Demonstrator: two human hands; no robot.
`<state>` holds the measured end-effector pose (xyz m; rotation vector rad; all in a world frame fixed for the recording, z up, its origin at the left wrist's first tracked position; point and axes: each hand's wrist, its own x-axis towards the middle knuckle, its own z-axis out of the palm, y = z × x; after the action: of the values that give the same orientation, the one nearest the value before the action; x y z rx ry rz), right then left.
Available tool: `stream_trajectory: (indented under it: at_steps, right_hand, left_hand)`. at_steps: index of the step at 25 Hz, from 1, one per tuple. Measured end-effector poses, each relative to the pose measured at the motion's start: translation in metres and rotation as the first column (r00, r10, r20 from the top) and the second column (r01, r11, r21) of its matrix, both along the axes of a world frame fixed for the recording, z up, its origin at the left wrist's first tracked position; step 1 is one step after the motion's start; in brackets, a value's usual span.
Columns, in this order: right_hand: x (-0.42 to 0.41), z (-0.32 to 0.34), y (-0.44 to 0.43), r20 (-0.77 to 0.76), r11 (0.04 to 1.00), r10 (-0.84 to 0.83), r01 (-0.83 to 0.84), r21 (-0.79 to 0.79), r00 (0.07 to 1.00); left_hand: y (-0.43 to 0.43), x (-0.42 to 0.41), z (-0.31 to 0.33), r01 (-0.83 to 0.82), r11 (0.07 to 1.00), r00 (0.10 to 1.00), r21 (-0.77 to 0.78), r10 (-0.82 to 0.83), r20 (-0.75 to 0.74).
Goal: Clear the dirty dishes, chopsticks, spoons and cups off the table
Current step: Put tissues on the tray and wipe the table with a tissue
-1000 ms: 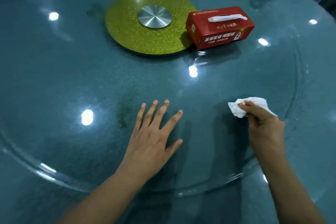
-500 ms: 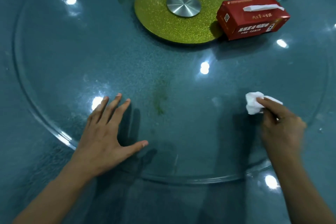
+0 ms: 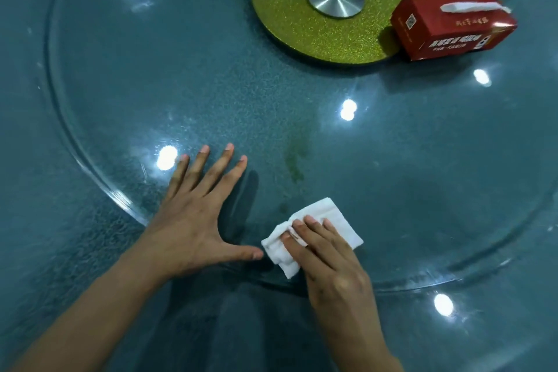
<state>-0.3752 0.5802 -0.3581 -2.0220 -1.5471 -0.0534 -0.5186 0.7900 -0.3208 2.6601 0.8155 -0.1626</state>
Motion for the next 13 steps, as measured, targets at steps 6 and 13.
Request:
stream_trajectory:
  at_steps: [6,13]
  right_hand:
    - [0.005,0.008,0.035,-0.027,0.993,-0.116,0.115,-0.031,0.993]
    - [0.067,0.026,0.147,-0.113,0.962,-0.197,0.170,-0.216,0.974]
  left_hand:
    - [-0.002,-0.001,-0.003,-0.014,1.000,1.000,-0.011,0.014,0.012]
    - [-0.008,0.004,0.009,-0.055,0.998,0.998,-0.042,0.054,-0.034]
